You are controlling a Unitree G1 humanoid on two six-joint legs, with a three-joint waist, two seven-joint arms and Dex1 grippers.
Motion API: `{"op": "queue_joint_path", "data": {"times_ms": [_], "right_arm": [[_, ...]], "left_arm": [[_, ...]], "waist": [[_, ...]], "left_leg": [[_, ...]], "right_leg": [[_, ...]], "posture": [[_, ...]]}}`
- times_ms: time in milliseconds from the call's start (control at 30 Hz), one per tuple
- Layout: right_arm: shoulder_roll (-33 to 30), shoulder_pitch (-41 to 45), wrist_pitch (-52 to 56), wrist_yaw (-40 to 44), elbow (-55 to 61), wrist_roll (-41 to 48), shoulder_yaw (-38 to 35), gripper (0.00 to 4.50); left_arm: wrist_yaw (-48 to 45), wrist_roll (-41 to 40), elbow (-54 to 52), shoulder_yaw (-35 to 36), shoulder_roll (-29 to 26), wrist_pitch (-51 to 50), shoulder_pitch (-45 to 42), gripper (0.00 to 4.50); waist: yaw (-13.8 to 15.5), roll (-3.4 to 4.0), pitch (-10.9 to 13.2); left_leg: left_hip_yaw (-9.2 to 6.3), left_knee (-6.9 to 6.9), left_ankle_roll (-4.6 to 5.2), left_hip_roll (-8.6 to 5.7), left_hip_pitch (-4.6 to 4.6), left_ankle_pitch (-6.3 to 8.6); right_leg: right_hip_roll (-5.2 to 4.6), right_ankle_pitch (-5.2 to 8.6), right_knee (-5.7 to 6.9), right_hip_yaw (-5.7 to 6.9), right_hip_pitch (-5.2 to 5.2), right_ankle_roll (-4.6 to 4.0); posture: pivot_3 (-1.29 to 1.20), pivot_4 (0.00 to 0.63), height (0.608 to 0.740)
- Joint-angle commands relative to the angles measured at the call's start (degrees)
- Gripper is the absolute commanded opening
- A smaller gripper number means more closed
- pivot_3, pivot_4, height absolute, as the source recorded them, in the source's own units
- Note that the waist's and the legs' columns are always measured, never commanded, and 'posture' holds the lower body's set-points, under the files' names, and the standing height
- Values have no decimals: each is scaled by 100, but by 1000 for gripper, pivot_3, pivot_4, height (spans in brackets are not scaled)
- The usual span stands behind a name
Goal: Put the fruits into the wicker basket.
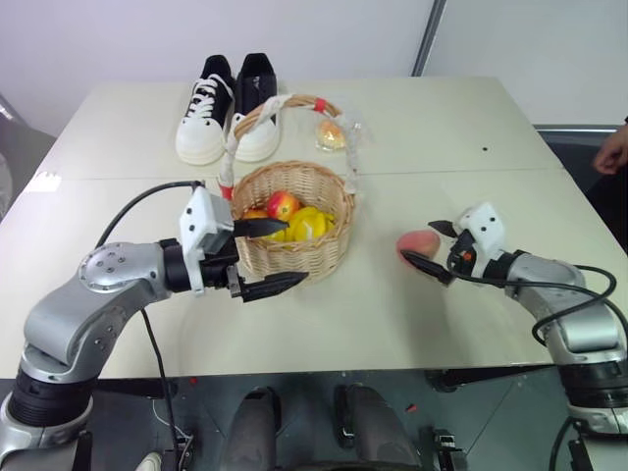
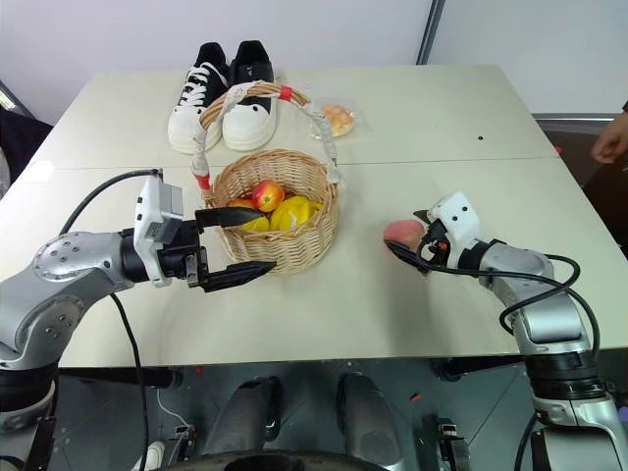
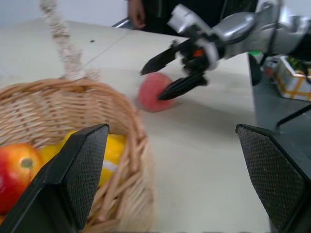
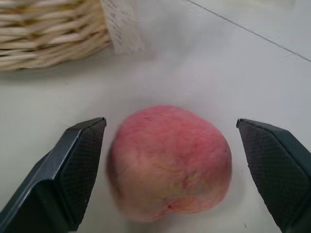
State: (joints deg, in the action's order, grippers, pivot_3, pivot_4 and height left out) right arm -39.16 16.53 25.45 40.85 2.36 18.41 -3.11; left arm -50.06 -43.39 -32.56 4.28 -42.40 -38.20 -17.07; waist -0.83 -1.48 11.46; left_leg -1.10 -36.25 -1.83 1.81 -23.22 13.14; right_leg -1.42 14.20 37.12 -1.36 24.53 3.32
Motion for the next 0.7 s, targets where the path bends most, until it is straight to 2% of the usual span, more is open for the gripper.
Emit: {"op": "queue_joint_path", "data": {"times_ms": [33, 100, 233, 267, 367, 533, 600, 700], "right_arm": [[53, 91, -59, -42, -151, -113, -26, 4500], [113, 99, 39, -20, -112, 22, -99, 4500], [100, 122, 118, -71, 35, 22, -162, 2688], [82, 103, 124, -76, 112, 18, -180, 2431], [-30, 43, 90, 28, 471, 64, -247, 2431], [-248, 182, 481, 760, 2197, 1338, -507, 2431], [-104, 564, 827, 564, 2577, 1687, -393, 2431], [369, 1261, 1197, -72, 2707, 1422, 238, 2431]], "left_arm": [[-46, -90, -140, 180, -9, 150, 67, 4458], [-62, -11, -106, 185, -38, 215, 158, 4458], [-74, 143, -12, 243, -79, 382, 331, 4500], [-66, 188, 23, 274, -75, 437, 391, 4500], [-32, 389, 189, 424, -28, 708, 590, 4500], [-59, 401, 577, 1037, 76, 1128, 1026, 4500], [-141, 359, 685, 1242, 111, 1285, 1192, 4500], [-124, 212, 787, 1490, 213, 1374, 1312, 4500]], "waist": [[-1, 0, 0], [-1, -1, -1], [-8, -1, -1], [-8, -1, -1], [-4, 1, -1], [-30, 5, 2], [-38, 5, 2], [-28, 2, 0]], "left_leg": [[0, 0, 0, 0, 1, 0], [-1, 0, 0, 0, 1, 0], [0, -1, 0, 0, 4, 0], [0, 0, 0, 0, 4, 0], [0, 1, 0, 1, 4, 0], [-1, 3, 1, 4, 3, 0], [-1, 6, 1, 9, 8, 1], [-2, 2, 1, 10, 13, 0]], "right_leg": [[0, -1, 1, 0, 0, 1], [1, -4, 1, 0, 0, 7], [1, -4, 2, 0, -2, 6], [1, -2, 2, 0, -2, 3], [1, -3, 3, 0, -2, 4], [3, -7, 4, 0, 2, 14], [7, -7, 5, 0, 1, 14], [8, 1, 8, 1, -2, 0]], "posture": [[0, 150, 740], [0, 150, 740], [0, 150, 740], [0, 150, 740], [0, 150, 740], [0, 150, 740], [0, 150, 740], [0, 150, 740]]}}
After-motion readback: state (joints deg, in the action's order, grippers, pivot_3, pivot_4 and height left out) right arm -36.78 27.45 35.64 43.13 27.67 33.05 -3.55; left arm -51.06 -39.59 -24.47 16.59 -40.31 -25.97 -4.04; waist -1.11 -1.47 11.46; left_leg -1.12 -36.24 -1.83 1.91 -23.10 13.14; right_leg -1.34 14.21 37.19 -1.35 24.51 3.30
